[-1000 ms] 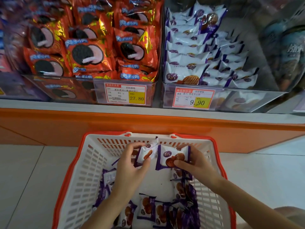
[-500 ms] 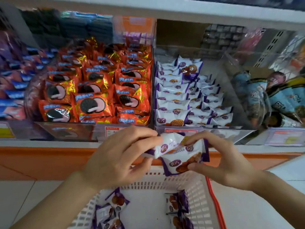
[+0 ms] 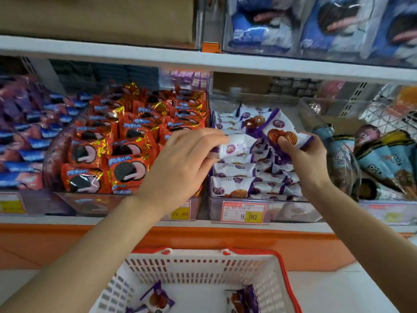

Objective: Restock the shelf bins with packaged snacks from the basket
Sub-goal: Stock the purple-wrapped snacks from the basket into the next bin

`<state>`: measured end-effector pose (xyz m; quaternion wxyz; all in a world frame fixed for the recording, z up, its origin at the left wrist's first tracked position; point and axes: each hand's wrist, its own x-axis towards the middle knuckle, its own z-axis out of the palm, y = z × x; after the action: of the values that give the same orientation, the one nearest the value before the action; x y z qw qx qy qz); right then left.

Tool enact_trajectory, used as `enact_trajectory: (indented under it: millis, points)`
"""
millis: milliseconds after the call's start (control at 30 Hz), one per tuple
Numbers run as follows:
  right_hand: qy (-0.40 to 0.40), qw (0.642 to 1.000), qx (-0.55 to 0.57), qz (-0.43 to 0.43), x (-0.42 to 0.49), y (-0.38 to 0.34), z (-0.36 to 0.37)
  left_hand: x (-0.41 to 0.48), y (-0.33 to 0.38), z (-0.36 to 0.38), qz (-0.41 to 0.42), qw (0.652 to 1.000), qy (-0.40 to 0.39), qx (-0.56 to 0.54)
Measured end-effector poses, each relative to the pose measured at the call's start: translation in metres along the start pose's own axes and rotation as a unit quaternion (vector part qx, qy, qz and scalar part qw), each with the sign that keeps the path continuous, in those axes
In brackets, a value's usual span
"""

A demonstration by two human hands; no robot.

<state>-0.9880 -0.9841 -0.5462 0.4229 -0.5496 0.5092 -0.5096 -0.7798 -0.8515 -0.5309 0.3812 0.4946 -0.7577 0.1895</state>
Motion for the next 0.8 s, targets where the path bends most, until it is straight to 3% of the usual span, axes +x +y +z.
enact_trajectory:
  millis: [300, 500, 633, 800]
  points:
    - [-0.059, 0.967, -0.245, -0.022, 0.064, 0.003, 0.042, 0.003, -0.006, 0.017, -0.082, 0.996, 0.013, 0.033]
    - [-0.114, 0.948, -0.297, -0.019, 0.076, 0.002, 0.051, 0.007, -0.003, 0.016, -0.135, 0.991, -0.010, -0.024]
    - [-0.197, 0.898, -0.386, -0.069, 0.079, 0.003, 0.044, 0.011, 0.001, 0.015, -0.162, 0.985, -0.007, -0.057]
    - [-0.217, 0.902, -0.361, -0.093, 0.092, 0.010, 0.034, 0.013, 0.003, 0.015, -0.186, 0.979, -0.012, -0.080]
